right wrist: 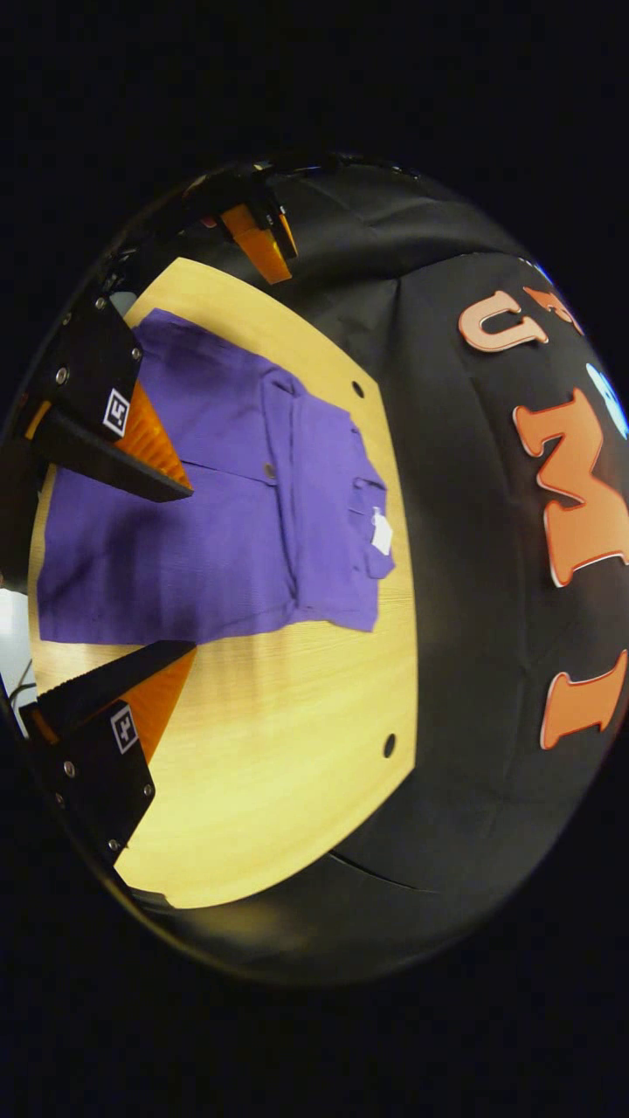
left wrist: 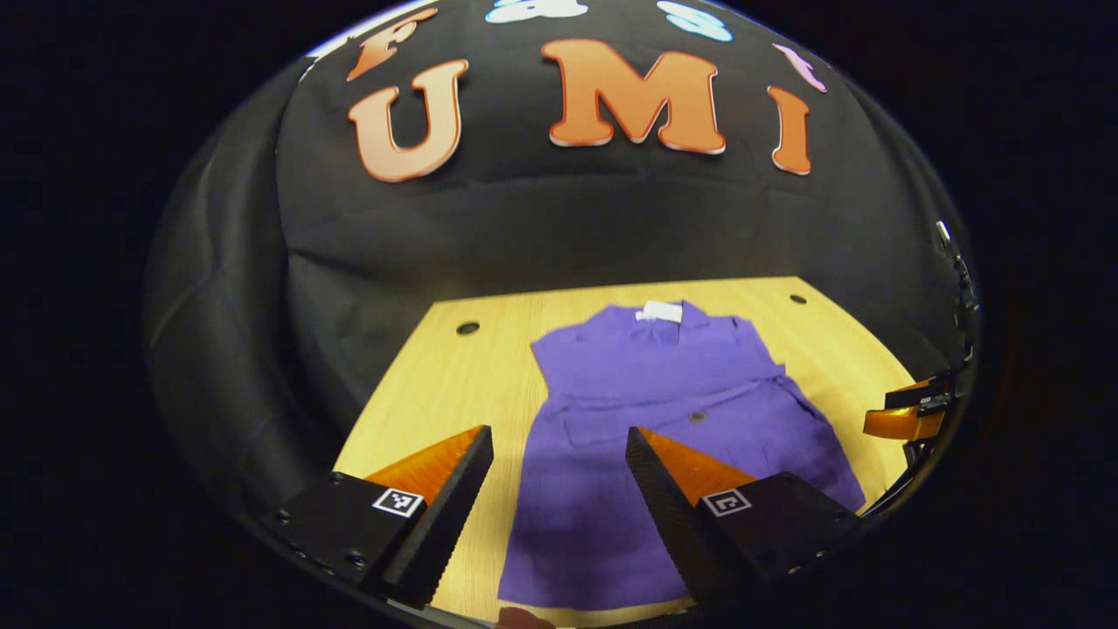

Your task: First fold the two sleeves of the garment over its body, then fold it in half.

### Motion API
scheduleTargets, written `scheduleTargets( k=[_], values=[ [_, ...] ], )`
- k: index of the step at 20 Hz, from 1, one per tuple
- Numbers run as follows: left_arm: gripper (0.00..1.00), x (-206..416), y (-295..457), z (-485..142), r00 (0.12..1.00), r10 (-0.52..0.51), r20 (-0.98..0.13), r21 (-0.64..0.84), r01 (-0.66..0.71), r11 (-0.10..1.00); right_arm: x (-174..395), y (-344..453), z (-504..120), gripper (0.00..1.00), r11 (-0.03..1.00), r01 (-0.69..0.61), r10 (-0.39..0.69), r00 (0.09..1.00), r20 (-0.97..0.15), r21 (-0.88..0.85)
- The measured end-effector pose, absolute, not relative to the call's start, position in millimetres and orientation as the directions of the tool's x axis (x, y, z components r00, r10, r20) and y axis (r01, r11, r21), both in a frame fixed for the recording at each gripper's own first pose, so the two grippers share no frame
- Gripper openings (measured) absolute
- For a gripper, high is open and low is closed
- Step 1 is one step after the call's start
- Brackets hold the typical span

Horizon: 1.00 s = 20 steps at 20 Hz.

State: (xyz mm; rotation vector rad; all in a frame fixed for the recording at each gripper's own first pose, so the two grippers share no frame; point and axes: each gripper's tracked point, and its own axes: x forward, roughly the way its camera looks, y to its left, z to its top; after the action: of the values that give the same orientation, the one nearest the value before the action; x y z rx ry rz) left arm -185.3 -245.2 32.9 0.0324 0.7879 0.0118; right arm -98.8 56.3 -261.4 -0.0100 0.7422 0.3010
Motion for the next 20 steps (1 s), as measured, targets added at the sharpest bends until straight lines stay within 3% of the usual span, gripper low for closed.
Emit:
scheduleTargets(
  k=[6,11,20],
  values=[
    [1.0,-234.0,-240.6,-23.0,0.512,0.004,-0.859,0.018,0.024,1.0,-133.0,23.9,-321.7,0.95,0.973,-0.226,0.161,0.558,-0.814,0.038],
    [1.0,-277.9,-241.1,-68.9,0.34,-0.043,-0.94,-0.041,0.014,0.999,-163.4,21.9,-353.0,0.93,0.976,-0.205,0.157,0.442,-0.883,0.071],
    [1.0,-304.4,-240.4,-116.8,0.149,-0.064,-0.987,-0.076,-0.077,0.994,-180.7,13.6,-377.1,0.91,0.983,-0.177,0.096,0.334,-0.938,0.038]
  ],
)
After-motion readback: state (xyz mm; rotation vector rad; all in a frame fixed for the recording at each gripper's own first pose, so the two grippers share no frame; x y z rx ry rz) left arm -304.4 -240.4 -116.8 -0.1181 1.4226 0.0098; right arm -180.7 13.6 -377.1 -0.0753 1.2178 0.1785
